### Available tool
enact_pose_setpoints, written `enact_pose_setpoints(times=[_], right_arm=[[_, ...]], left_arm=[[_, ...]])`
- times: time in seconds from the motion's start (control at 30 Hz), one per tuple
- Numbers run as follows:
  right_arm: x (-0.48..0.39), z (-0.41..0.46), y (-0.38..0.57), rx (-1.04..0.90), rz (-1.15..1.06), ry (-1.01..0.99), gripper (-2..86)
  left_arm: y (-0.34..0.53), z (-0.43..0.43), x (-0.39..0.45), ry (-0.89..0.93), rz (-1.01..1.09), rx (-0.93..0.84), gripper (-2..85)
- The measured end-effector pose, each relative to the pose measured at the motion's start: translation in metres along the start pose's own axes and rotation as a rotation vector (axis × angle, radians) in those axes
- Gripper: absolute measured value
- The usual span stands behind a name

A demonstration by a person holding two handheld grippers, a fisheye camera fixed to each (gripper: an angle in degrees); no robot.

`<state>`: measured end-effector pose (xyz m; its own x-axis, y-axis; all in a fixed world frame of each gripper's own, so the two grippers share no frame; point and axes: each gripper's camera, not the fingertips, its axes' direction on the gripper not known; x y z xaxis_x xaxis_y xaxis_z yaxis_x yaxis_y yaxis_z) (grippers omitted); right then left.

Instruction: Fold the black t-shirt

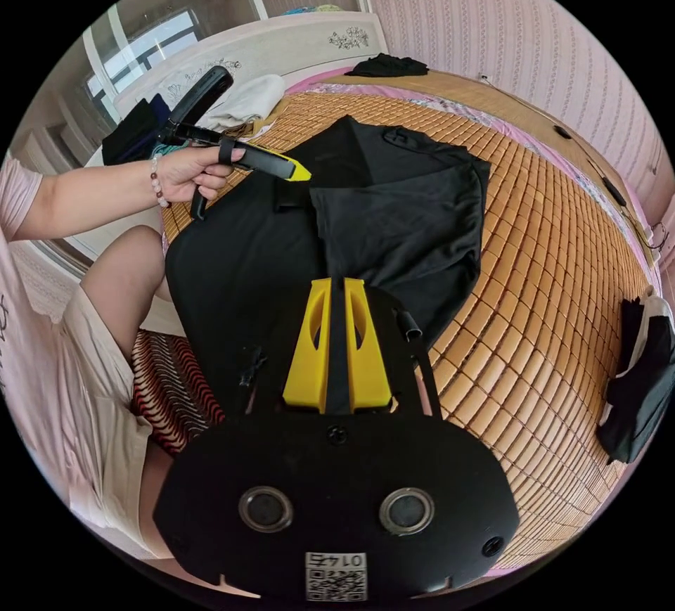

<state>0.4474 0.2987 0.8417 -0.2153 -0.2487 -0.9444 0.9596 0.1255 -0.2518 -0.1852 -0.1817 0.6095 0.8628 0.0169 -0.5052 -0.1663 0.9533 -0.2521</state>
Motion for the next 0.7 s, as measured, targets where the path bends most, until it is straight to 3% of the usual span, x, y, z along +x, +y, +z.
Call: enact_pose_setpoints(times=[0.4,0.5,0.7], right_arm=[[-0.003,0.082,-0.016,-0.059,-0.047,0.018,6.4],[-0.003,0.121,-0.018,-0.167,-0.058,0.005,7.1],[-0.006,0.146,0.01,-0.188,-0.089,0.056,7.6]], left_arm=[[0.016,-0.036,-0.022,-0.049,0.078,-0.043,-0.4],[0.012,-0.038,-0.024,-0.017,0.065,-0.011,-0.5],[0.013,-0.028,-0.022,-0.058,0.184,-0.13,-0.7]])
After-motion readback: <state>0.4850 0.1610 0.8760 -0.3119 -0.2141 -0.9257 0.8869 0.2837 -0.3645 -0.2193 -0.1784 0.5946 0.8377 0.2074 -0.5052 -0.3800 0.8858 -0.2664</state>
